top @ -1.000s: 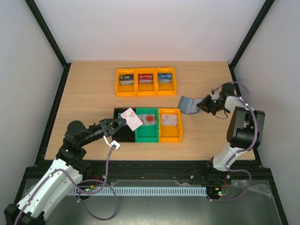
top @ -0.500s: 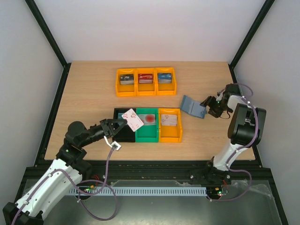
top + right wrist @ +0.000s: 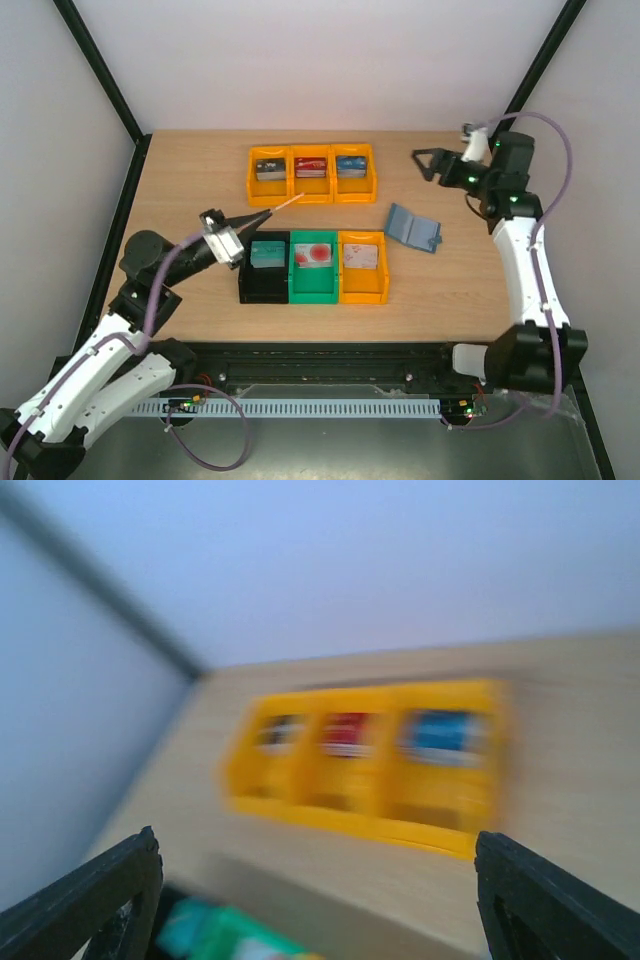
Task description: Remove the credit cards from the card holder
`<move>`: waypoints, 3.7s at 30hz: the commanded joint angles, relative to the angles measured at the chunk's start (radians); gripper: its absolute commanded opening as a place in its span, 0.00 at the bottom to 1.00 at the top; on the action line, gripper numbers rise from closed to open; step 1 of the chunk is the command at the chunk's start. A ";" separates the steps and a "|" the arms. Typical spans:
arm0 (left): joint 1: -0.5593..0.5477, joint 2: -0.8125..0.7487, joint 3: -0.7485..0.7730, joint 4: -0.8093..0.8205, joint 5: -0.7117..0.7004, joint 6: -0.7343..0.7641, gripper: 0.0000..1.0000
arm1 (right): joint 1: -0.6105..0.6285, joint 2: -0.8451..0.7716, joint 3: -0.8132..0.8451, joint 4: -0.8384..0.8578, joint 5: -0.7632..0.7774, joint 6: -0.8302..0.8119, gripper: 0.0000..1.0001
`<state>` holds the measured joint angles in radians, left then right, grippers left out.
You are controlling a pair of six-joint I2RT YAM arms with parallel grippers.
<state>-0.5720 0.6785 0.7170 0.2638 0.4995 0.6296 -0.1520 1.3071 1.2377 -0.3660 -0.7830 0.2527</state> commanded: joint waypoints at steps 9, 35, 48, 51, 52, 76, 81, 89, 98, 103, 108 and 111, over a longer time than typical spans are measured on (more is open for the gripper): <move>0.038 0.134 0.102 0.295 0.139 -0.972 0.03 | 0.578 -0.119 0.018 0.763 -0.522 0.345 0.89; 0.030 0.150 0.125 0.305 0.156 -0.985 0.03 | 0.755 -0.009 0.061 0.869 -0.431 0.510 0.11; 0.036 0.144 0.117 0.250 0.029 -1.013 0.52 | 0.754 -0.010 0.203 0.343 -0.364 0.115 0.02; 0.064 0.125 0.102 0.204 -0.066 -1.002 0.99 | 0.755 -0.005 0.330 -0.001 -0.116 -0.155 0.02; 0.078 0.115 0.090 0.183 -0.121 -1.004 1.00 | 0.755 -0.005 0.352 -0.088 -0.007 -0.236 0.02; 0.380 -0.025 -0.343 -0.051 -0.465 -1.147 1.00 | 0.756 -0.259 -0.418 0.012 0.530 -0.988 0.02; 0.399 -0.027 -0.389 -0.035 -0.470 -1.127 1.00 | 0.756 -0.241 -0.518 0.094 0.542 -1.078 0.02; 0.414 -0.017 -0.401 -0.035 -0.462 -1.119 1.00 | 0.756 -0.186 -0.564 0.220 0.580 -1.159 0.02; 0.431 -0.004 -0.394 -0.045 -0.466 -1.114 1.00 | 0.756 -0.119 -0.602 0.289 0.602 -1.232 0.01; 0.432 0.011 -0.391 -0.032 -0.464 -1.114 1.00 | 0.756 -0.096 -0.613 0.317 0.592 -1.244 0.02; 0.432 0.007 -0.395 -0.032 -0.462 -1.114 1.00 | 0.756 -0.059 -0.620 0.349 0.584 -1.255 0.02; 0.432 0.003 -0.399 -0.033 -0.464 -1.114 1.00 | 0.757 -0.047 -0.635 0.359 0.590 -1.277 0.02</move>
<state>-0.1452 0.6895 0.3260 0.2035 0.0299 -0.4934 0.5991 1.2430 0.6308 -0.0494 -0.2024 -0.9878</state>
